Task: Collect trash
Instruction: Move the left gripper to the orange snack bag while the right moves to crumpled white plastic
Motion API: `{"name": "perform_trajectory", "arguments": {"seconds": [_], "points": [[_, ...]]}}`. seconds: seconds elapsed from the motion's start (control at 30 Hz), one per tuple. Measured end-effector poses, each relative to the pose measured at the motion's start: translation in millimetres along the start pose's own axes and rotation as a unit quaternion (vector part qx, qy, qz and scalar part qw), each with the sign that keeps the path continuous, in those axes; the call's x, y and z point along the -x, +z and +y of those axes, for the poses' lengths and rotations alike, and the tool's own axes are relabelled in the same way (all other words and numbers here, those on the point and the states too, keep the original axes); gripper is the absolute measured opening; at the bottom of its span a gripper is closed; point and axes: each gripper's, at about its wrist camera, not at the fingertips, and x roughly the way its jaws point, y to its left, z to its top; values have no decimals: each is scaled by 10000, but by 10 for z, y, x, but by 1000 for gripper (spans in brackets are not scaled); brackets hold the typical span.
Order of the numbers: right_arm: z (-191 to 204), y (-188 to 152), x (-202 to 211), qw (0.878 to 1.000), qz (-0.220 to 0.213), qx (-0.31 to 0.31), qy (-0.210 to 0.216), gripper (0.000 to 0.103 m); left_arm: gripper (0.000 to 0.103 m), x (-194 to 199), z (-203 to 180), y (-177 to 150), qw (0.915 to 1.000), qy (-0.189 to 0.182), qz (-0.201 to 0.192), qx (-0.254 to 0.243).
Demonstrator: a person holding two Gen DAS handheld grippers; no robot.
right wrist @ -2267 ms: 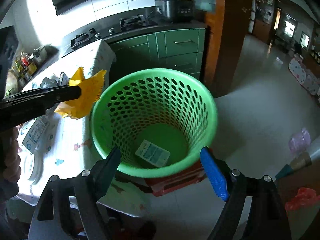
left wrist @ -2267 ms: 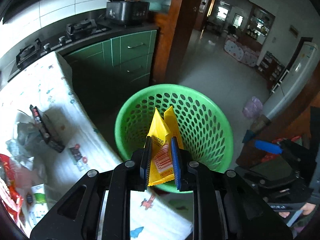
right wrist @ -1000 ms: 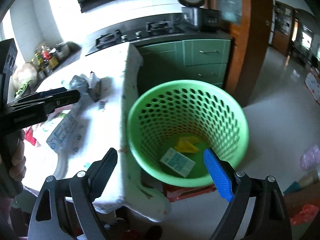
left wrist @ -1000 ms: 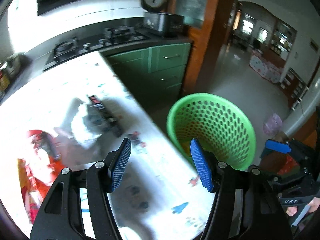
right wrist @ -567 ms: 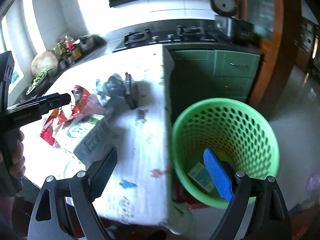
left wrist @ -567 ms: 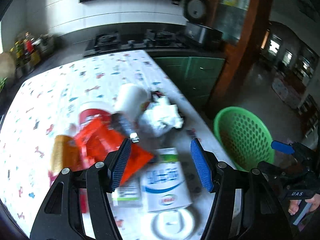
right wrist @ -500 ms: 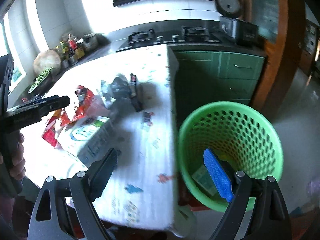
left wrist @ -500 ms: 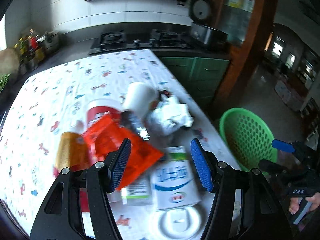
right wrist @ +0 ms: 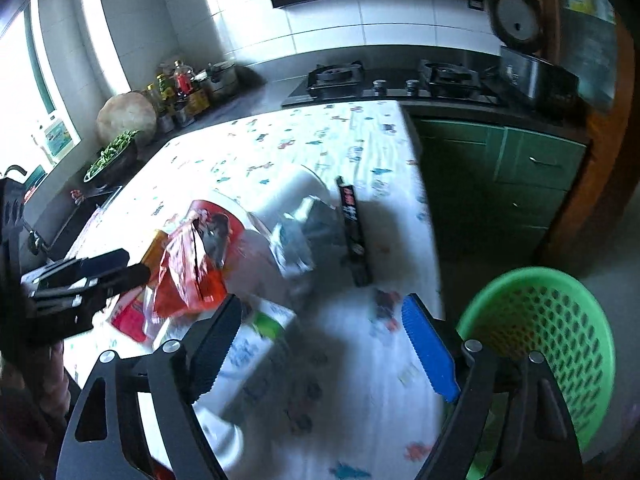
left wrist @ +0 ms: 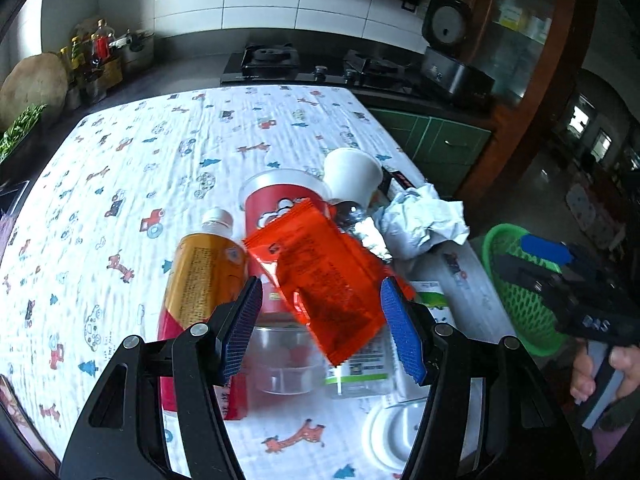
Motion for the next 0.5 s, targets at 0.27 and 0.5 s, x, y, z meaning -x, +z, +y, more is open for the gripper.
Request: {"name": "perform_trajectory", "arguments": {"seconds": [0.27,0.5], "points": [[102,212,-468,9998,192,-32,33,72,60,-149,130,19,9997,-83,208,76],[67,269,-726,9992,364,-167,38,60,60,-295,183,82,9988,-261,342,228]]}}
